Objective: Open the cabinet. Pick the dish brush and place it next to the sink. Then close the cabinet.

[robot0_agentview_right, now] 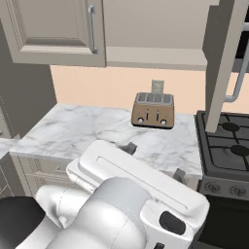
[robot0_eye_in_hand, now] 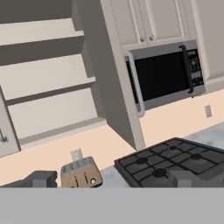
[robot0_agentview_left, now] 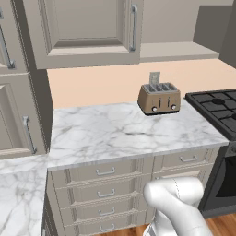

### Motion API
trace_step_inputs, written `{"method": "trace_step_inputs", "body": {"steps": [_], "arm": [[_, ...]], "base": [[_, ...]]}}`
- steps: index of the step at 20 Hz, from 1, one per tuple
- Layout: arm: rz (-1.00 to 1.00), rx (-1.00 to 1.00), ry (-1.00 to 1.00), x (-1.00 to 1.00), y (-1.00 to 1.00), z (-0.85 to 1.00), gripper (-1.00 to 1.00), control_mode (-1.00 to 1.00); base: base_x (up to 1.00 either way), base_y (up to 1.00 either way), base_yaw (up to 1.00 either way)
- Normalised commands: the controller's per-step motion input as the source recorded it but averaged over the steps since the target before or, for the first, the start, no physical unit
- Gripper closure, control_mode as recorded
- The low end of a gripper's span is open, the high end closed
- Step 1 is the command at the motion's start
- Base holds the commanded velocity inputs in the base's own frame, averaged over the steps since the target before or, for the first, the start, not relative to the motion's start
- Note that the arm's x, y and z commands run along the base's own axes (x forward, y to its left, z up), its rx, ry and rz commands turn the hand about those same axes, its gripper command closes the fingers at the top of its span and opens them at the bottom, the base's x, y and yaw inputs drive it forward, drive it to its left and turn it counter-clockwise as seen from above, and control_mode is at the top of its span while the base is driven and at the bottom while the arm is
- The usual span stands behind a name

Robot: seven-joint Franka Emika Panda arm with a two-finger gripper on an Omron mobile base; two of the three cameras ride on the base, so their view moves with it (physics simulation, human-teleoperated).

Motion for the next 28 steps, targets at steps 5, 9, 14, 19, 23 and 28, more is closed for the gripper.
{"method": "trace_step_inputs", "body": {"steps": [5,9,14,19,23,28], "arm": [[0.03,0.00,-0.04,0.37,-0.21,-0.11,-1.00,-1.00],[0.09,0.02,-0.04,0.21,-0.33,-0.01,-1.00,-1.00],[0.16,0.00,0.00,0.13,-0.26,0.00,-1.00,-1.00],[0.15,0.00,0.00,0.28,-0.26,-0.03,-1.00,-1.00],[0.15,0.00,0.00,0.23,-0.32,0.00,-1.00,-1.00],[0.15,0.00,0.00,0.23,-0.29,-0.01,-1.00,-1.00]], "base": [[0.00,0.00,0.00],[0.00,0.00,0.00],[0.00,0.00,0.00],[0.00,0.00,0.00],[0.00,0.00,0.00],[0.00,0.00,0.00]]}}
